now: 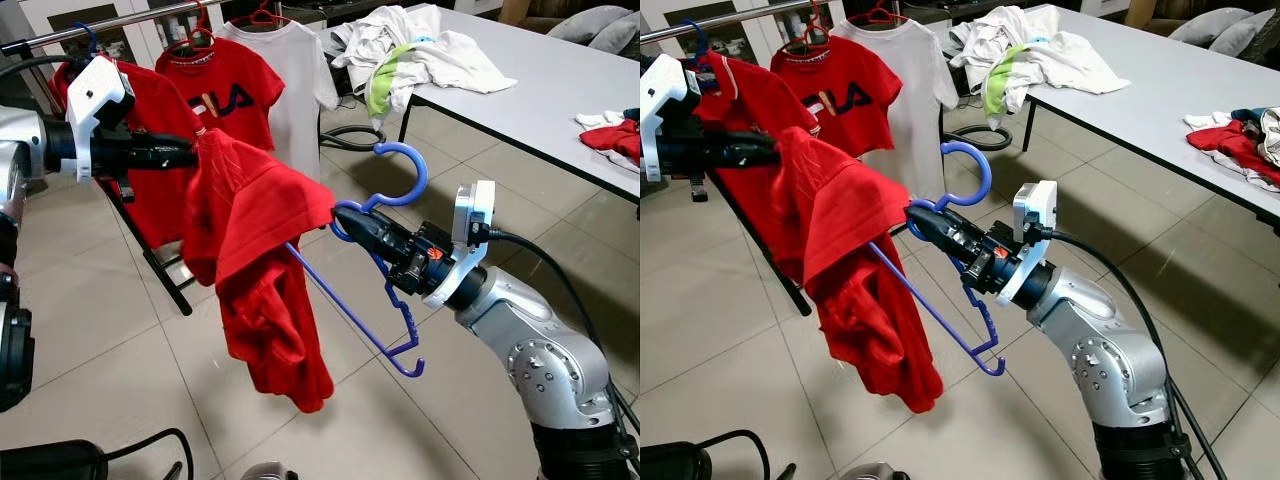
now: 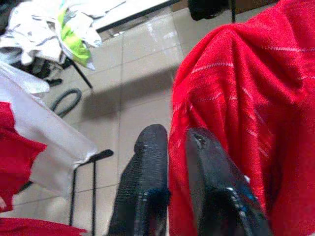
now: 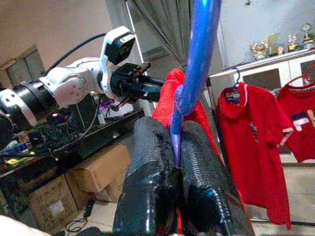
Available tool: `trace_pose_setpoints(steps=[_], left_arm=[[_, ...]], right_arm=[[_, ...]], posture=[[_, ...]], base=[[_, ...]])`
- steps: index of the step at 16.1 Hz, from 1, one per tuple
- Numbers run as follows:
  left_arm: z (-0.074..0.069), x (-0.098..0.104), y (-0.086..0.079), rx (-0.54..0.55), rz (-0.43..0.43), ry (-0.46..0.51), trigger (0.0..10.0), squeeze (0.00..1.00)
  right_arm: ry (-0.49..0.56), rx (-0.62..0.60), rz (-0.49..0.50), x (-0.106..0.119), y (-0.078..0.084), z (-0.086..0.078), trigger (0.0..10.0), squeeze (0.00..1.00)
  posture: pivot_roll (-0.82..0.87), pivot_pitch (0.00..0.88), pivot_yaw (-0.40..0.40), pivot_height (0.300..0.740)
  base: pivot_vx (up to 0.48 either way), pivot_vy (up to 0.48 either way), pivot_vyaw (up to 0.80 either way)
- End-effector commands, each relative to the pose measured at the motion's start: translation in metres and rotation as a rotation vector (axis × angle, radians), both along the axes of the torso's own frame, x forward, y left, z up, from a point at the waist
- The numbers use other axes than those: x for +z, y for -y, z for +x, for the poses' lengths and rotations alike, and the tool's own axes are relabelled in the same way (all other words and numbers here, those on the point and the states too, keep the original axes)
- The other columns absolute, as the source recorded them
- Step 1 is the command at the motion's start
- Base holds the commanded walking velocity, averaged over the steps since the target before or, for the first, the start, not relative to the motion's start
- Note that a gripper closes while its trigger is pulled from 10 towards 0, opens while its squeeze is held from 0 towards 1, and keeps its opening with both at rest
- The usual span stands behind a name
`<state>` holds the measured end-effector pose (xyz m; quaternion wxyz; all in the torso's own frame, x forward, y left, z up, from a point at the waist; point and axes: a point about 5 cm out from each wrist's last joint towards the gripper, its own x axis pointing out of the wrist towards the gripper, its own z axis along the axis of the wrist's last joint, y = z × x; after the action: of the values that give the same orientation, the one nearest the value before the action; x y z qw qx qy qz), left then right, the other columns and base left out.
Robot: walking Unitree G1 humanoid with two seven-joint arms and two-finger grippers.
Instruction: Hang hanger
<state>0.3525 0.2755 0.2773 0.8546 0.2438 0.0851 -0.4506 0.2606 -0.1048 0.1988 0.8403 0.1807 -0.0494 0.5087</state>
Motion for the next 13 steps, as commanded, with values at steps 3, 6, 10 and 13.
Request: trace_pose_setpoints(steps=[3,6,10,13], left_arm=[[0.000,0.001,-0.005,0.063,-0.039,0.034,10.0,1.00],[-0.003,0.014,-0.017,0.128,-0.108,0.131,10.0,1.00],[-0.001,0.023,0.000,0.076,-0.169,0.205,10.0,1.00],[0.002,0.011,0.035,-0.087,-0.167,0.108,10.0,1.00]], right_arm=[[0.043,0.005,0.006,0.011,0.004,0.004,0.0,0.00],[0.070,0.002,-0.086,0.009,0.010,0.007,0.0,0.00],[0.132,0.003,-0.236,0.011,0.019,0.018,0.0,0.00],[0.169,0.021,-0.285,0.016,0.022,0.025,0.0,0.00]], posture=[[0.07,0.000,0.063,0.740],[0.05,0.000,0.057,0.740],[0.05,0.000,0.042,0.740],[0.05,0.000,0.033,0.740]], base=[[0.000,0.000,0.00],[0.000,0.000,0.00],[0.000,0.000,0.00],[0.000,0.000,0.00]])
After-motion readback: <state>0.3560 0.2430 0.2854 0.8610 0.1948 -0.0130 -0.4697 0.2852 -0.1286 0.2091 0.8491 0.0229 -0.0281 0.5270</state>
